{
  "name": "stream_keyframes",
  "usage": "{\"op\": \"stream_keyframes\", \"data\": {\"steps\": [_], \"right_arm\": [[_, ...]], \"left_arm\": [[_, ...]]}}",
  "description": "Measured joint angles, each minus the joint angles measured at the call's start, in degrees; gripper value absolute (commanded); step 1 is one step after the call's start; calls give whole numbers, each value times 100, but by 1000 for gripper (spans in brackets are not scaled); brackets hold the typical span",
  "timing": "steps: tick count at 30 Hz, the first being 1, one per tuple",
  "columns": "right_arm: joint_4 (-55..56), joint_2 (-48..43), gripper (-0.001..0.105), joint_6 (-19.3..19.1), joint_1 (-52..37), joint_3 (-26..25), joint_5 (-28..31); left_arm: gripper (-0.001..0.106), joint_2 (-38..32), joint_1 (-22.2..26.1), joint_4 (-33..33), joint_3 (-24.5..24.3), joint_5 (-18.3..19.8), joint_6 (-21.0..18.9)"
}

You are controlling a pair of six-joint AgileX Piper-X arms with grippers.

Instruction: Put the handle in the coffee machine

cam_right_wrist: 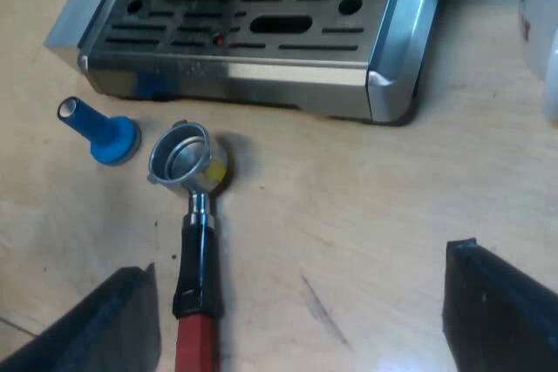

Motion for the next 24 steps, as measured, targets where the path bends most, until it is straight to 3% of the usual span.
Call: {"op": "stream_keyframes", "data": {"steps": [2,3,6,12,19,21,23,24], "right_arm": [[72,89,69,-38,0,-47,-42],[275,394,69,-271,0,-269,-327],[253,1083,69,-395,0,-386,-771],[269,1564,69,-447,0,-386,-830],[268,1911,69,-500,96,-386,-843],[268,2397,69,-506,1269,-374,-165],[221,2467,69,-426,1570,-374,-8],[138,2545,69,-210,1862,-374,182]], "left_arm": [[97,230,-77,43,0,332,0],[97,359,-115,39,0,533,0],[95,613,-167,39,0,816,72],[90,1011,-313,39,0,863,523],[90,1612,-950,39,0,885,899],[90,1811,-1229,39,0,885,952],[90,1933,-1503,28,0,885,985],[90,2008,-1668,28,0,869,996]]}}
